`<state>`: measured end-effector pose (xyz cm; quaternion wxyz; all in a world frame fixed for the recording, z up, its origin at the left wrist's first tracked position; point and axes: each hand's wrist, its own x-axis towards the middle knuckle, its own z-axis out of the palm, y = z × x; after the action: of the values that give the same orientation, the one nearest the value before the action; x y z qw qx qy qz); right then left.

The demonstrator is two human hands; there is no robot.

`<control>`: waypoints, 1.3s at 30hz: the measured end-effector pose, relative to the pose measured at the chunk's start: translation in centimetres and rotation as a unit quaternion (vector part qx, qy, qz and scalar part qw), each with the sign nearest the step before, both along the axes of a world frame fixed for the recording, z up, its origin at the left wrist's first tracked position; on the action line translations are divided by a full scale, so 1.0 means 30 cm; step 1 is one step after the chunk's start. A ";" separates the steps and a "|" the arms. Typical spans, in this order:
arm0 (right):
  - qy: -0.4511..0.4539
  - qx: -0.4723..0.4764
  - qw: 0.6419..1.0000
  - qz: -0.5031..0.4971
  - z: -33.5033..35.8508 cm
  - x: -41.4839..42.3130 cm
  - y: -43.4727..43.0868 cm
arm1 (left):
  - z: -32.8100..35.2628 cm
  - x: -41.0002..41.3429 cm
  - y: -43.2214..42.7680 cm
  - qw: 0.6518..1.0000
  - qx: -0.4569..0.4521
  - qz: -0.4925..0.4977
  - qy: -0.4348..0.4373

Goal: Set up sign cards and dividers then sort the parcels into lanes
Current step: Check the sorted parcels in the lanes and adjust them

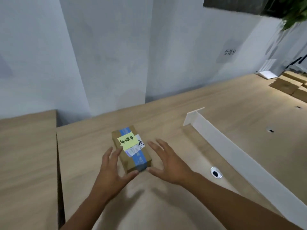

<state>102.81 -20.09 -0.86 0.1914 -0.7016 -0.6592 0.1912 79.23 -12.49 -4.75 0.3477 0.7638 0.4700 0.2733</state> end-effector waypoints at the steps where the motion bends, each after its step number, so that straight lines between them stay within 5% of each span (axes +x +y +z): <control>1: 0.005 -0.009 1.000 -0.001 -0.038 -0.002 0.049 | -0.039 0.010 0.026 1.000 -0.010 -0.005 -0.001; 7: -0.037 -0.091 0.994 0.050 -0.290 -0.005 0.162 | -0.259 0.066 0.076 0.997 -0.040 -0.054 0.034; 12: 0.047 -0.046 0.998 0.019 -0.363 -0.042 0.170 | -0.309 0.093 0.053 0.997 -0.052 -0.038 0.032; 15: 0.026 -0.025 0.999 0.032 -0.327 -0.071 0.104 | -0.259 0.056 -0.010 0.996 -0.060 -0.053 0.044; 28: 0.080 0.152 0.971 0.163 0.400 -0.426 -0.525 | 0.477 -0.396 -0.688 0.995 0.098 0.023 -0.006; 39: 0.068 0.220 0.918 0.323 0.733 -1.112 -1.087 | 0.812 -1.117 -1.504 0.968 0.197 0.158 0.016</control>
<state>69.44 -52.70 21.14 0.3134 -0.3757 -0.8608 0.1401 45.71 -57.63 19.63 0.1355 0.7375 0.5273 0.3997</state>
